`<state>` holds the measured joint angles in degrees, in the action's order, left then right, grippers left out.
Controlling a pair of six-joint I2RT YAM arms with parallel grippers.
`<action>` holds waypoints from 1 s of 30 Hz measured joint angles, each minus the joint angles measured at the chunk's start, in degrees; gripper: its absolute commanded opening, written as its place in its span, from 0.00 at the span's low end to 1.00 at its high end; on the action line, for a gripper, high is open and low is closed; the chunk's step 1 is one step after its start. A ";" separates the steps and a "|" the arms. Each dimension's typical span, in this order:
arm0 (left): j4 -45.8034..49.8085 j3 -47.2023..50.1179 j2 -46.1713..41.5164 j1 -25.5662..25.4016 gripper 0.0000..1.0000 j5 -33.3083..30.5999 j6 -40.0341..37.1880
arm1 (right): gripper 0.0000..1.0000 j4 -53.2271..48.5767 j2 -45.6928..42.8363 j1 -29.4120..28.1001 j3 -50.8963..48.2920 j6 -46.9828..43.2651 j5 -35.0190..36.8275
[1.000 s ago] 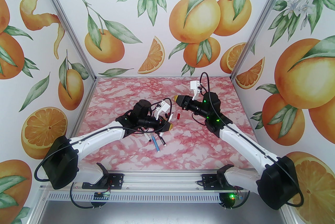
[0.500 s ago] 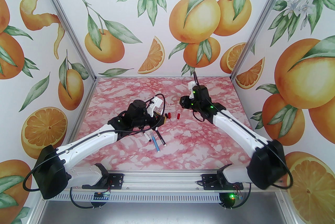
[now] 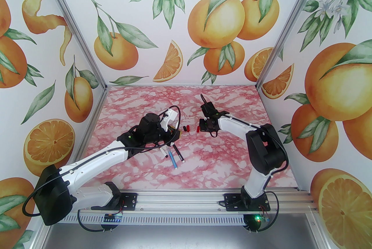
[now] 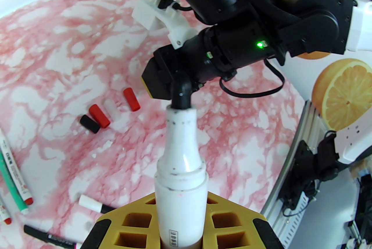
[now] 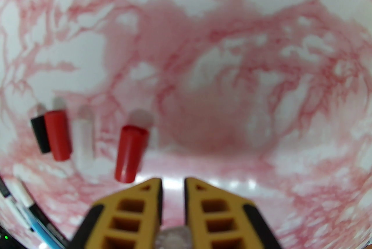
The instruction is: Open the pen caps
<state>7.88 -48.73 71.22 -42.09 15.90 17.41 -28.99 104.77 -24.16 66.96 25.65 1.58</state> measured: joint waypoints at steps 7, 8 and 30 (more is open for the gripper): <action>-0.02 1.33 -0.20 0.07 0.01 0.04 0.04 | 0.17 0.26 2.56 0.33 1.05 0.39 0.00; -0.04 1.40 -0.20 0.07 0.02 0.07 0.02 | 0.18 0.39 2.93 0.33 1.09 0.42 0.02; -0.42 1.40 2.08 0.07 0.02 1.90 0.66 | 0.33 1.57 4.39 0.37 2.03 1.33 -0.44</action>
<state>7.46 -47.33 73.30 -42.02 17.80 18.06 -27.42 109.16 -23.79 68.99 26.98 1.15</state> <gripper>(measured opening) 0.170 0.321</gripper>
